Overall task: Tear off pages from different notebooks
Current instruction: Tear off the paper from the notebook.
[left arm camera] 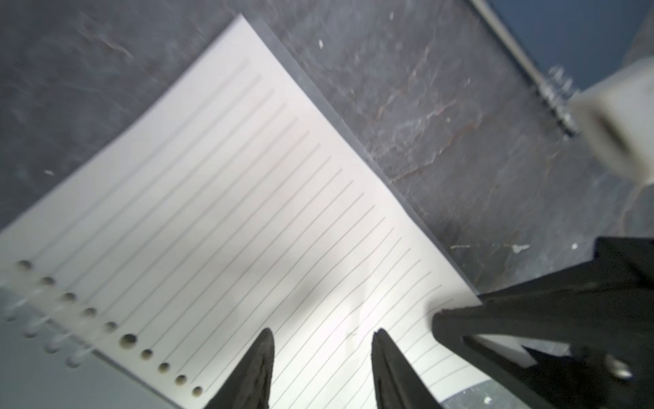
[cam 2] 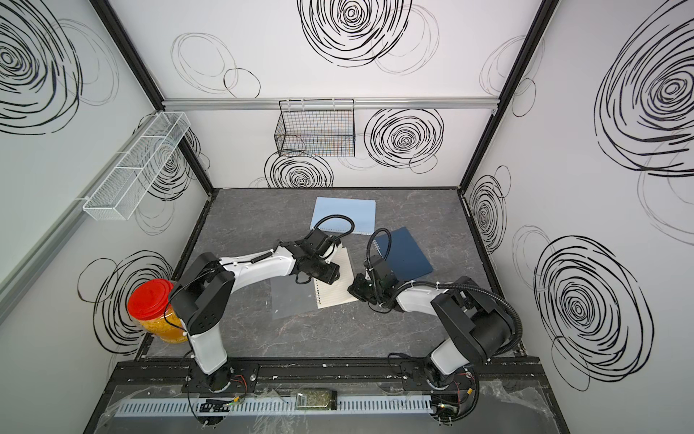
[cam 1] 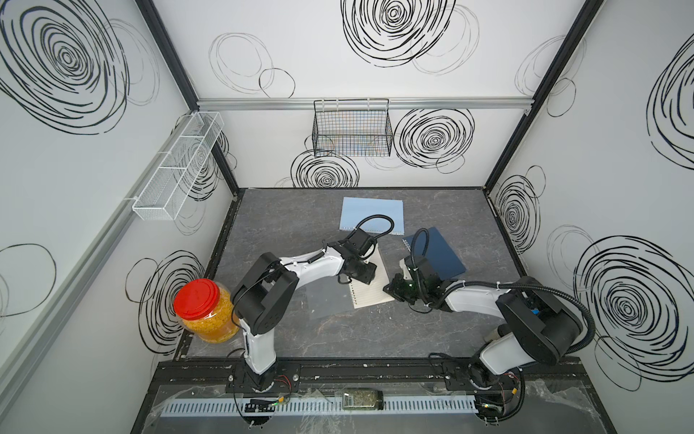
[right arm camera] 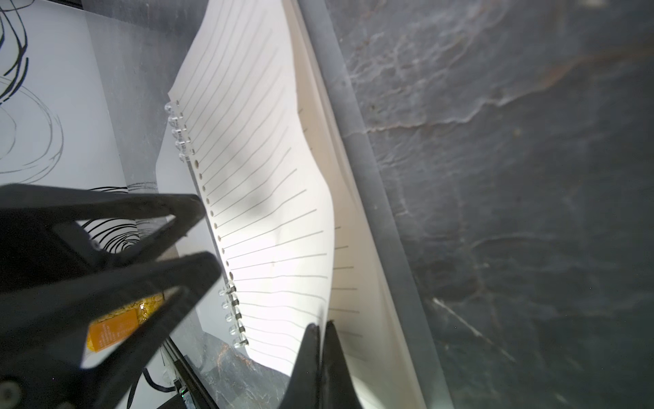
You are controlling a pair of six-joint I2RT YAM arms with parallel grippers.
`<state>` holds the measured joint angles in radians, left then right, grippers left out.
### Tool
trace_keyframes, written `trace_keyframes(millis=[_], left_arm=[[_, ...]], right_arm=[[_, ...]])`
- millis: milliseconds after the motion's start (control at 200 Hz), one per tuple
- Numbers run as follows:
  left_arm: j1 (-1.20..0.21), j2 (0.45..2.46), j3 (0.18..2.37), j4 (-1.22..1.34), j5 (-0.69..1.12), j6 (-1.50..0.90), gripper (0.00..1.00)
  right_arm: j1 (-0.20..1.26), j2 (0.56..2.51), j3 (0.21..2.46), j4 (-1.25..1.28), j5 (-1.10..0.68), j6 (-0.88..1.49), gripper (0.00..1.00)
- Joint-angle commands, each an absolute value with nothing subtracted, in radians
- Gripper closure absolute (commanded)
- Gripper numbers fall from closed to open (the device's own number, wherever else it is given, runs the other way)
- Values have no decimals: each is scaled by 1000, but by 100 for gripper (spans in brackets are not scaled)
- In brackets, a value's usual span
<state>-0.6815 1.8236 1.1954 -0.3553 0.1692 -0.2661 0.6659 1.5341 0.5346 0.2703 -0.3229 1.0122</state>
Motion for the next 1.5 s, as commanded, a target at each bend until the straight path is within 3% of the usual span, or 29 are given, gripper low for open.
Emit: trace_keyframes(millis=[0,445,941,1496], left_arm=[[-657,1761,1184,-306,172,-305,50],[-484,1715,1044,-313,96,-306,50],[-445,1804,1085,-353,47,-260,59],[-454,1905,1171,-379,43,-218,76]], right_arm=[[676,1557,537,315,-338,1006,95],[673,1578,556,368,-361,981,57],[641,1627,639,336,-388,926,42],[585,1767,823,271,-468,774,37]])
